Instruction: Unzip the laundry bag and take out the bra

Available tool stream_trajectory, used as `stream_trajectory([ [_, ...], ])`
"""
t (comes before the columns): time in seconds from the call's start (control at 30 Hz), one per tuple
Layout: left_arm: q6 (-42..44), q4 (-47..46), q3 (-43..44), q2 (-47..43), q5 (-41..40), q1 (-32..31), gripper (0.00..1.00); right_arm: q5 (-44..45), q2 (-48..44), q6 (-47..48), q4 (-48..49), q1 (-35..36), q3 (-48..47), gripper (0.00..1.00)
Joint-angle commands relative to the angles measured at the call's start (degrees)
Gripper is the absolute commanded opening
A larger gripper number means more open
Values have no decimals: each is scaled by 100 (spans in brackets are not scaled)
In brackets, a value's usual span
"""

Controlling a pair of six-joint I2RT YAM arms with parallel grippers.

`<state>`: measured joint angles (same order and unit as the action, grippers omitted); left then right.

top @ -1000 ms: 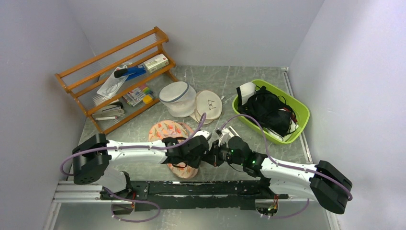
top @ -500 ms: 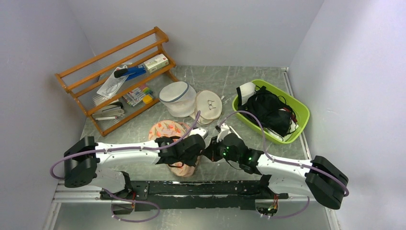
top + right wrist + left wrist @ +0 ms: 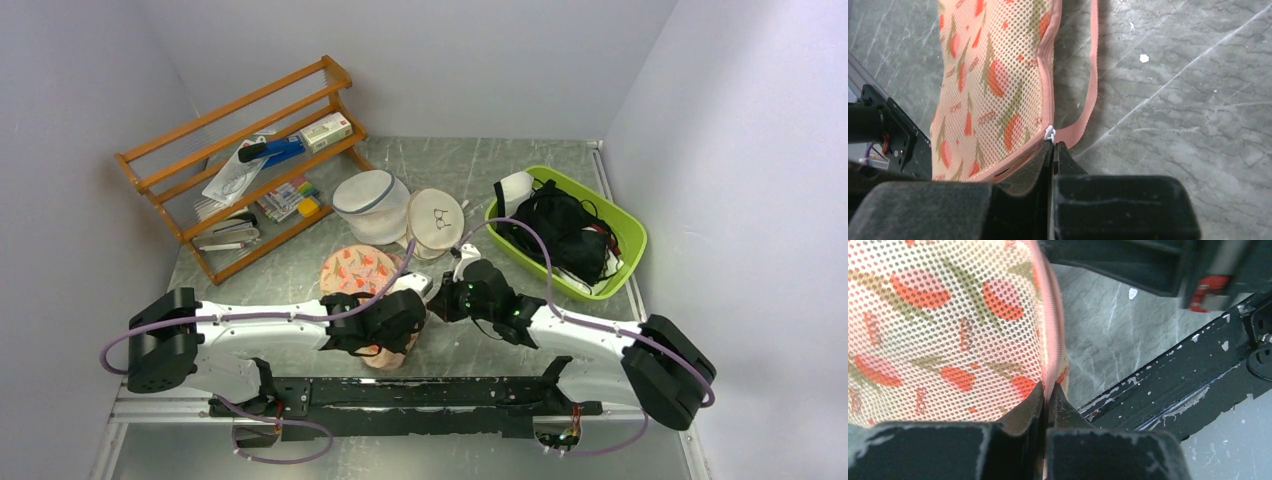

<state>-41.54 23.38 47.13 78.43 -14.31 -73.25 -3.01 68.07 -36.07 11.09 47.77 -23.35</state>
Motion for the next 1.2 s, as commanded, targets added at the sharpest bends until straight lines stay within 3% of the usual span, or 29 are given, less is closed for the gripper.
stream_trajectory([
  [0.0, -429, 641, -184, -20, -333, -137, 7, 192, -646, 266, -247, -152, 195, 0],
  [0.17, -677, 1117, -227, -101, -761, -130, 7, -733, -1325, 311, -134, -141, 693, 0],
  [0.37, -677, 1240, -337, -397, -660, -138, 17, -1638, -1399, 331, 280, -43, 926, 0],
  [0.63, -206, 590, -219, -921, 39, -138, 63, -1655, -883, 172, 744, 218, 819, 0],
  [0.7, -106, 443, -120, -861, 116, -145, 69, -1629, -807, 156, 775, 283, 783, 0],
  [0.8, 13, 336, 111, -581, 125, -145, 70, -1561, -807, 143, 751, 356, 783, 0],
  [1.17, -41, 456, 596, 702, -432, -145, 56, -1321, -995, 57, 631, 490, 806, 0],
])
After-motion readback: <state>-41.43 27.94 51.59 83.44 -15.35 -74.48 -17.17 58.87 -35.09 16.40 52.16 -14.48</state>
